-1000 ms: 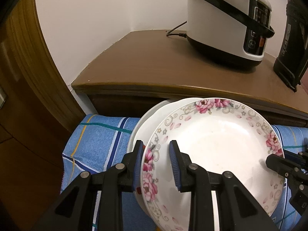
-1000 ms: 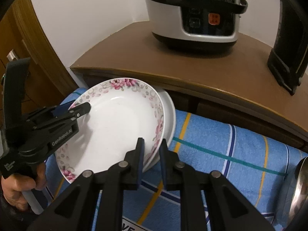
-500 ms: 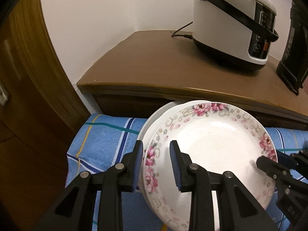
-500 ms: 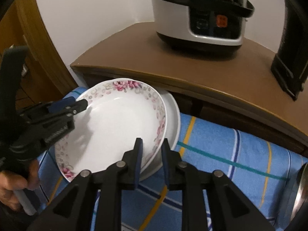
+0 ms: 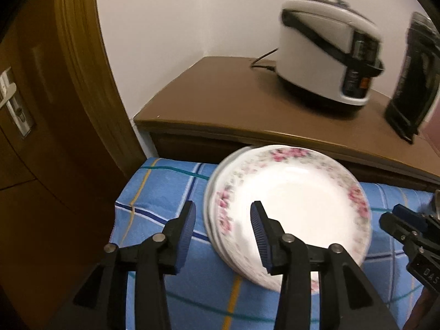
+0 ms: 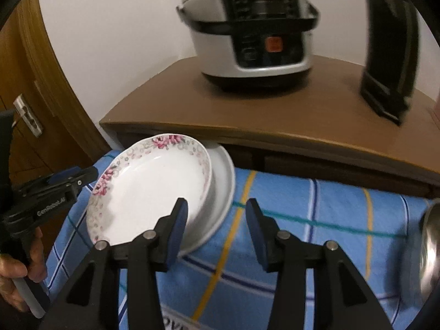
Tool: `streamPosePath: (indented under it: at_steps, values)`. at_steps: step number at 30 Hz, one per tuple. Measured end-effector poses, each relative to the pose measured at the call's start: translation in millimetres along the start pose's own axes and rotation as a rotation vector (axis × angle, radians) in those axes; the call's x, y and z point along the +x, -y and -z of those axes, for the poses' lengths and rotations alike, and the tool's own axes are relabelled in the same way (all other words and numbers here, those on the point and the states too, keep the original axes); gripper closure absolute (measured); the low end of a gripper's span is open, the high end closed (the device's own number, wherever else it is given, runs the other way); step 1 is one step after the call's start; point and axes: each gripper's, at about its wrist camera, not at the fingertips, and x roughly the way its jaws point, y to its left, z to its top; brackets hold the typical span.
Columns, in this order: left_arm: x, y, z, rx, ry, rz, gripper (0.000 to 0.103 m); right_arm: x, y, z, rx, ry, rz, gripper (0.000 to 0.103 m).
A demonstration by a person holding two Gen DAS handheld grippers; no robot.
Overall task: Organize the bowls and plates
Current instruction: 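Lower the pink-floral plate onto the rose plate and open both tools, then move both tools away from the stack toward the steel bowl and pink cup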
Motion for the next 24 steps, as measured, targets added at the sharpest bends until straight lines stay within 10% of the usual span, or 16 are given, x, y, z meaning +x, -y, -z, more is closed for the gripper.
streamPosePath:
  at_steps: [24]
  values:
    - [-83, 76, 44, 0.12, 0.043, 0.013, 0.058, -90, 21, 52, 0.048, 0.073, 0.045, 0.058]
